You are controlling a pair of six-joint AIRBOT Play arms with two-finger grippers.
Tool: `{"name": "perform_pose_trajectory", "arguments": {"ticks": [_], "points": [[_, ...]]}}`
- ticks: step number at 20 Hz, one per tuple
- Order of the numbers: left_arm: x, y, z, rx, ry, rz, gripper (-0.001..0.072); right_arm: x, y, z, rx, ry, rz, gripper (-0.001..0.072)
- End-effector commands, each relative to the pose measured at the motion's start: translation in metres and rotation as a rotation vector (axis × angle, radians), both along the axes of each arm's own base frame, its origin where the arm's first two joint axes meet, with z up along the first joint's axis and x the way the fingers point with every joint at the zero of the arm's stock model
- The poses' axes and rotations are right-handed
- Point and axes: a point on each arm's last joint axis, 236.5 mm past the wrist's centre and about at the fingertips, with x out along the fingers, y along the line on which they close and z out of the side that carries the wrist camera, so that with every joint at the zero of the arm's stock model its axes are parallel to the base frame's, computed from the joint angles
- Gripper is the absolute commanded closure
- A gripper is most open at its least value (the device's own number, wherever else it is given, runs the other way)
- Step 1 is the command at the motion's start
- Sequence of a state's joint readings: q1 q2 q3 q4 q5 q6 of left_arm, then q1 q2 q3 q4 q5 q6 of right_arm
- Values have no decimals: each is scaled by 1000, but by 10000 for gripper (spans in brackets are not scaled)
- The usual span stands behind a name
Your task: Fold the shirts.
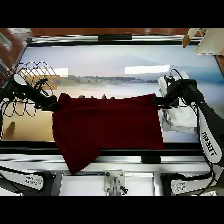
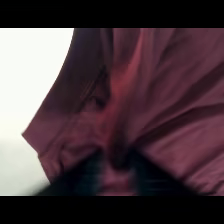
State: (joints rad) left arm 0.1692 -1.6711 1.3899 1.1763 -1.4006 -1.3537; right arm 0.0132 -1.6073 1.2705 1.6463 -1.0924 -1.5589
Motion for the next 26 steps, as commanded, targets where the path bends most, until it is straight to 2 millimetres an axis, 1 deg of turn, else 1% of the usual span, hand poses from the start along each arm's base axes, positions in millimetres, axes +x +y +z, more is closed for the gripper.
{"name": "perform_pose_trajectory", "arguments": {"ticks": [1, 3, 5, 6, 7, 8, 9, 10, 11, 12, 14, 16, 18, 19, 21, 22, 26], "points": [[-10, -8, 12, -36, 58, 23, 64, -18, 9, 7, 36, 75, 26, 214], [-15, -5, 30, -39, 63, 46, 65, -34, 8, 27, 29, 102, 72, 214], [-24, 0, 53, -36, 42, 60, 74, -50, -1, 49, 23, 120, 84, 201], [-32, 3, 62, -36, 34, 69, 119, -63, -9, 59, 39, 147, 74, 201], [-45, 6, 66, -35, 29, 87, 119, -76, -16, 65, 62, 169, 62, 201], [-65, 7, 64, -38, 43, 108, 118, -90, -25, 70, 91, 184, 41, 201], [-92, 7, 55, -45, 76, 134, 118, -102, -33, 73, 115, 189, 8, 201], [-119, 4, 43, -58, 108, 168, 118, -113, -40, 75, 140, 183, -35, 201], [-143, -3, 30, -86, 128, 207, 118, -119, -43, 76, 167, 161, -78, 201], [-163, -11, 19, -115, 140, 237, 118, -120, -43, 77, 194, 135, -109, 201], [-196, -18, -2, -127, 158, 272, 114, -121, -41, 78, 217, 112, -127, 201], [-214, -22, -17, -124, 153, 271, 114, -117, -41, 78, 217, 97, -125, 201], [-222, -25, -28, -123, 159, 263, 114, -110, -42, 78, 216, 67, -132, 201], [-222, -24, -33, -117, 155, 272, 115, -107, -43, 78, 213, 54, -135, 201], [-211, -18, -40, -92, 111, 298, 115, -102, -45, 78, 208, 33, -142, 201], [-205, -18, -41, -100, 96, 316, 115, -100, -45, 78, 208, 29, -151, 200], [-199, -32, -47, -139, 106, 309, 116, -98, -46, 78, 205, 20, -154, 201]]}}
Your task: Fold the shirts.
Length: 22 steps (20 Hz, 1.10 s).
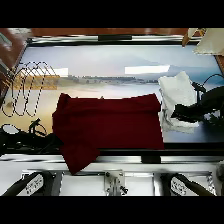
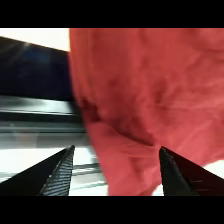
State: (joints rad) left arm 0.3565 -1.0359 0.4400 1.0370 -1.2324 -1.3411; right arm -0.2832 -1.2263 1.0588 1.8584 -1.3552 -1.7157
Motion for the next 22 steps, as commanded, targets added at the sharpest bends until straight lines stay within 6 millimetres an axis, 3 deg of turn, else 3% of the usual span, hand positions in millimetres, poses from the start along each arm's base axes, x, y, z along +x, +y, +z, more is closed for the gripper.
{"name": "perform_pose_trajectory", "arguments": {"ticks": [1, 3, 5, 6, 7, 10, 12, 13, 17, 21, 22], "points": [[8, -11, -9, -12, -19, -10, 115, 3, -1, 0, -3, -15, -7, 201], [3, -22, -13, -20, -1, -59, 124, 3, -1, 0, -3, -13, -7, 201], [-2, -29, -14, -28, 15, -95, 411, -4, -2, -1, -7, 13, 2, 200], [-5, -31, -13, -35, 22, -103, 566, -15, -1, -7, -5, 53, 19, 201], [-7, -32, -11, -46, 26, -120, 674, -32, 0, -16, 7, 112, 39, 200], [-9, -32, 0, -74, 19, -165, 674, -96, 22, -57, 123, 308, 50, 198], [-2, -31, 7, -74, -3, -163, 674, -126, 38, -80, 170, 379, 56, 74], [3, -29, 11, -70, -21, -164, 674, -133, 42, -87, 183, 393, 46, 75], [18, -27, 26, -56, -79, -169, 674, -135, 41, -108, 159, 369, -8, 75], [27, -31, 33, -80, -107, -149, 674, -106, 53, -107, 213, 279, -104, 81], [28, -31, 34, -80, -113, -148, 674, -102, 55, -107, 222, 265, -115, 144]]}}
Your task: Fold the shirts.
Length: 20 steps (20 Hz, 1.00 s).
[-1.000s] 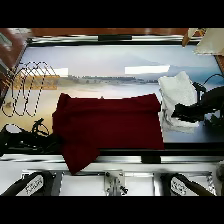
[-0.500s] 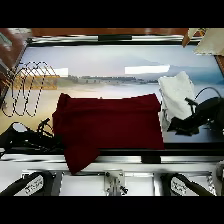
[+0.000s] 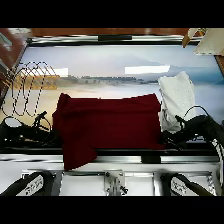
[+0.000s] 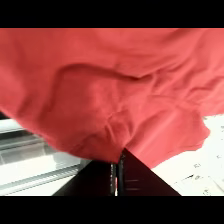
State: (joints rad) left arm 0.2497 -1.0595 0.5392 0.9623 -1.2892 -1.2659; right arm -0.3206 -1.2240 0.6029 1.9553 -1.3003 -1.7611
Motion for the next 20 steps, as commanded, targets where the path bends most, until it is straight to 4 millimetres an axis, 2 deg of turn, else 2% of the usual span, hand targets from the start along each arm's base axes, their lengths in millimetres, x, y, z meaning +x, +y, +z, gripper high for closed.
{"name": "perform_pose_trajectory", "arguments": {"ticks": [1, 2, 3, 4, 5, 7, 8, 12, 14, 15, 17, 20], "points": [[9, -1, 8, -12, -28, 8, 674, 22, 7, -5, 17, -71, -81, 208], [12, 0, 10, -9, -38, 8, 674, 22, 12, -4, 44, -67, -75, 212], [17, 1, 14, -6, -53, 8, 673, 21, 18, -2, 80, -69, -62, 297], [23, 2, 18, -2, -72, 8, 674, 24, 25, 2, 113, -85, -54, 524], [30, 3, 25, 2, -100, -5, 674, 29, 31, 6, 146, -118, -42, 635], [45, 4, 45, 0, -197, -86, 674, 53, 31, 19, 170, -238, 23, 635], [57, 7, 57, 12, -246, -104, 674, 73, 26, 29, 154, -294, 20, 635], [127, 27, 104, 90, -455, -29, 676, 164, -11, 79, 19, -552, -79, 636], [163, 33, 114, 78, -505, 37, 676, 199, -15, 95, -15, -625, -77, 636], [181, 33, 115, 54, -516, 67, 676, 213, -11, 95, -28, -641, -43, 636], [210, 28, 112, -17, -508, 111, 675, 240, -1, 83, -71, -649, 46, 636], [242, 31, 100, -57, -475, 146, 675, 277, 11, 67, -109, -659, 65, 635]]}}
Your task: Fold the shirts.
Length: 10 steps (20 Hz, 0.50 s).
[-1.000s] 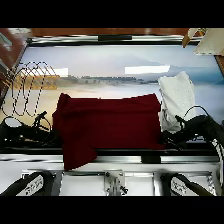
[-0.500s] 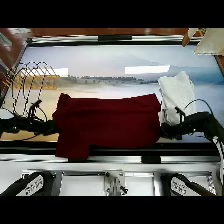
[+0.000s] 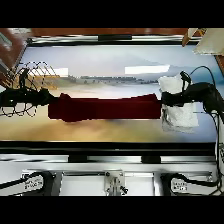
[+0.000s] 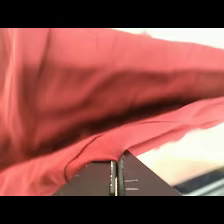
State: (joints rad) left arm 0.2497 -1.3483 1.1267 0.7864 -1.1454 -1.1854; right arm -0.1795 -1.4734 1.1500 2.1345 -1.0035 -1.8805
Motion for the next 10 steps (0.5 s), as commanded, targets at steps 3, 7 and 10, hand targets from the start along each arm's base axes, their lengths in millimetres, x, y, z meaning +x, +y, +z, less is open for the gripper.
{"name": "perform_pose_trajectory", "arguments": {"ticks": [3, 7, 10], "points": [[56, 6, -25, -81, 50, 70, 675, 59, 13, -20, -49, -37, 7, 635], [48, -15, -67, -109, 166, 21, 675, 50, 14, -50, -33, 58, -3, 634], [41, -18, -83, -98, 222, 10, 487, 37, 16, -60, -31, 116, 27, 614]]}}
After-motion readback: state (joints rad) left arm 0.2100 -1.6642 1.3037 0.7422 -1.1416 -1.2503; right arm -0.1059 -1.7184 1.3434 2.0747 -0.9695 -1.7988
